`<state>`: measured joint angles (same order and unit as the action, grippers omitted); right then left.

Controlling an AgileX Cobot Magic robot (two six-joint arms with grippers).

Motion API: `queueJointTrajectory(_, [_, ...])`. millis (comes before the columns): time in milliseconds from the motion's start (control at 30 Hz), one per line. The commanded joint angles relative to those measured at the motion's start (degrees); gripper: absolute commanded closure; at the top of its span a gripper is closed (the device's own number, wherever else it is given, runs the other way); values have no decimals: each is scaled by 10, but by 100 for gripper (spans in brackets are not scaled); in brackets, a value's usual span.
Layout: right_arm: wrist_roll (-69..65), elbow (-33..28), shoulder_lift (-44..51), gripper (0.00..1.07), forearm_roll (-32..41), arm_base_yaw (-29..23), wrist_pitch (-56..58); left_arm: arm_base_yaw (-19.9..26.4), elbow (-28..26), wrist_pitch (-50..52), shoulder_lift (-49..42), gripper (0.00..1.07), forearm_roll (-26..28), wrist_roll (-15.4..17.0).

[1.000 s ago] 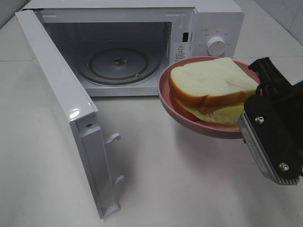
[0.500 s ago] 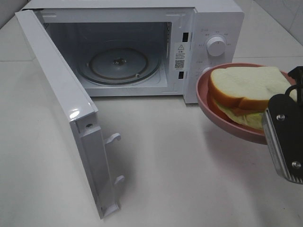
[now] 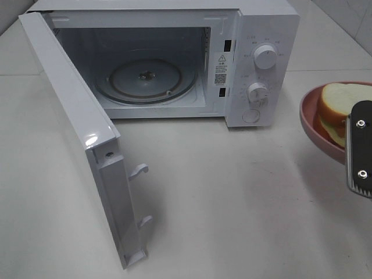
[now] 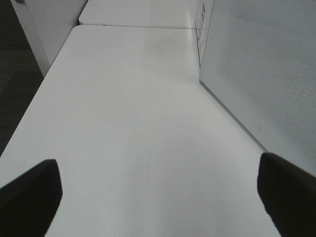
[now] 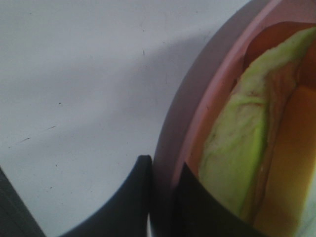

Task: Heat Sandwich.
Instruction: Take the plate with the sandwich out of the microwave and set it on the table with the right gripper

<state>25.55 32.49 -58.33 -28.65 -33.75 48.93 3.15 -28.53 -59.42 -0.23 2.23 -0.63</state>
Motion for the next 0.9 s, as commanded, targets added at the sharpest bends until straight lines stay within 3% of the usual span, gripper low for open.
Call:
queueJointTrajectory(33, [-58, 1, 7, 107, -29, 3, 10, 1, 2, 1, -14, 5, 2, -1])
queueJointTrajectory(400, [-211, 2, -32, 107, -65, 3, 38, 1, 2, 1, -14, 5, 2, -1])
queueJointTrajectory(633, [-367, 2, -107, 107, -132, 3, 42, 1, 2, 1, -14, 5, 2, -1])
queueJointTrajectory(900, [-472, 33, -182, 107, -153, 5, 41, 1, 2, 1, -14, 5, 2, -1])
